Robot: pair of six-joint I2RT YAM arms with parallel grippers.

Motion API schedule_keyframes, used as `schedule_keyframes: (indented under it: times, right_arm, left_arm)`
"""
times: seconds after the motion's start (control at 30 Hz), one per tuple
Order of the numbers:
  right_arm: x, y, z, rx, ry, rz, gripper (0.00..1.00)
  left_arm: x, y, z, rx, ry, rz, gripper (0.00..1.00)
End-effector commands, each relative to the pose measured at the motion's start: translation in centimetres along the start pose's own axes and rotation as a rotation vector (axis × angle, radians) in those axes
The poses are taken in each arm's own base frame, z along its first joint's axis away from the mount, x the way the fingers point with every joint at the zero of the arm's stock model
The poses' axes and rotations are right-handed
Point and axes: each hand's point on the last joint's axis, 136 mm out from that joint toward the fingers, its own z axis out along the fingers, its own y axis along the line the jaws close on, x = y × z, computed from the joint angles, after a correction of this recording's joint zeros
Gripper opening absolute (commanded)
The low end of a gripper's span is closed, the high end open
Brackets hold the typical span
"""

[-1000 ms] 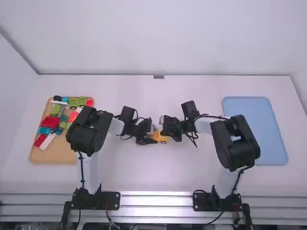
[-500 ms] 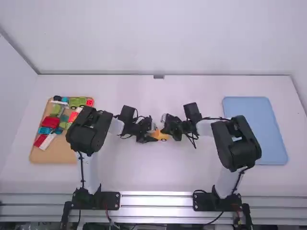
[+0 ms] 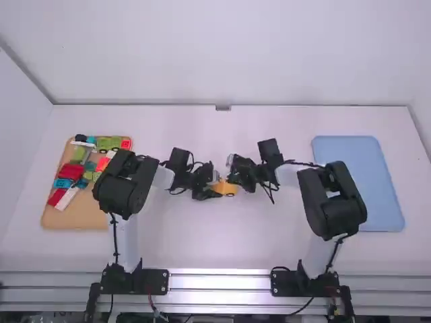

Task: Assemble lego blocks to make yellow taxi

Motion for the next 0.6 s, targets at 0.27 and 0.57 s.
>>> schedule_keyframes:
  times: [0.27, 0.57]
  right_arm:
    - [-4.1, -3.1, -6.6, 0.162, -0.030, -0.016, 0.98]
    - [-3.9, -3.0, -7.3, 0.163, -0.021, 0.005, 0.98]
  left_arm:
    - [0.5, -0.1, 0.1, -0.001, 0.023, -0.029, 0.74]
    - [-0.3, 1.0, -1.2, -0.039, 0.012, -0.023, 0.99]
